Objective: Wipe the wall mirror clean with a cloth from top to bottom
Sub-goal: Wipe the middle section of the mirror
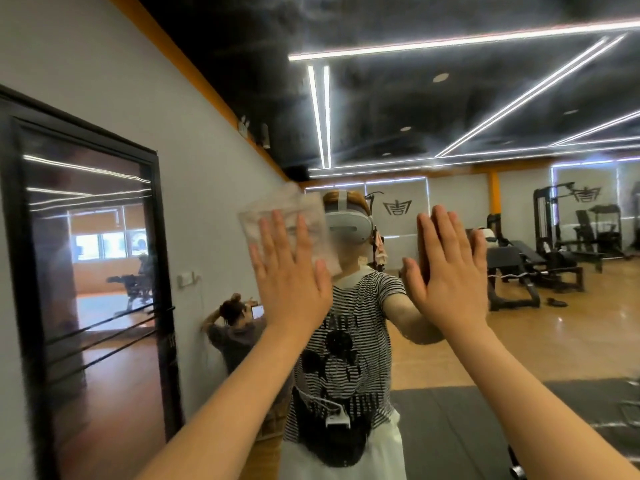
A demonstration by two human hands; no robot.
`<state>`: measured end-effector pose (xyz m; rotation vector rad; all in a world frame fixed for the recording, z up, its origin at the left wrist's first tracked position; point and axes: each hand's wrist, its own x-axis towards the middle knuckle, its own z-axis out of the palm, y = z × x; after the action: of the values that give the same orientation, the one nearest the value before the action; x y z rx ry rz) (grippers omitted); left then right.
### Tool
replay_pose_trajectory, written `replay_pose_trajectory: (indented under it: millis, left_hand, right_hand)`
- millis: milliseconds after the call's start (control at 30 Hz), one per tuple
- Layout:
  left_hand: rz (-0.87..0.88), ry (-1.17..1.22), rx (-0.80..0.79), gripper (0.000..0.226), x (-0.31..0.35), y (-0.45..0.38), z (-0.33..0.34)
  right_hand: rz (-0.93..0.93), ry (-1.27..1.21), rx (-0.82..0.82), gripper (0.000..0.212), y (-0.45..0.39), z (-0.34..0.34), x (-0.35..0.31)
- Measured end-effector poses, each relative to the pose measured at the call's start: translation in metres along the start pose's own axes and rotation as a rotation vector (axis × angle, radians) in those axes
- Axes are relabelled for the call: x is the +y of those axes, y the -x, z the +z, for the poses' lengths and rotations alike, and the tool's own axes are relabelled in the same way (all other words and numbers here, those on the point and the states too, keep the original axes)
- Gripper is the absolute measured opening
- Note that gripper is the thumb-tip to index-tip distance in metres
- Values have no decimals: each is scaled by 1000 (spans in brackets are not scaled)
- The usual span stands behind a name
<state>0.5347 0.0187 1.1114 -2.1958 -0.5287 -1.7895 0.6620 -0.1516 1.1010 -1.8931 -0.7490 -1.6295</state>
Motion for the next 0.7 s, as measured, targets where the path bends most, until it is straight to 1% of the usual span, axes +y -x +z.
replay_pose_trajectory:
  millis: [100,167,233,300,400,467,533,567,600,700]
  left_hand:
    - [218,-23,-30,70,11,-1,4]
    - [356,-50,-36,71,-6,-5,3]
    - [420,-92,-26,70,-31,-10,0]
    - [346,-87,-7,69,-53,-18,-5]
    - [138,-40,33,67,-64,-22,-10]
    - [-42,-8,60,67,-49,-20,-7]
    - [-204,42,70,68,-19,-16,-3]
    - [-214,51,57,68,-1,-13,0]
    - [-161,44,29,68,16,-9,4]
    - [106,15,-36,67,50,1,14]
  right_hand:
    - [7,-8,-11,65,0,-1,1]
    - [7,-18,-12,66,-1,-2,1]
    - [6,-19,-11,65,0,-3,2]
    - [9,-11,-10,65,0,-2,2]
    - [16,-9,-2,65,0,-1,1]
    - [16,-5,3,65,1,-1,0]
    - [16,-7,5,65,1,0,0]
    - [14,-9,9,65,1,1,0]
    - [12,-9,16,65,1,2,0]
    - [3,-32,26,64,1,2,1]
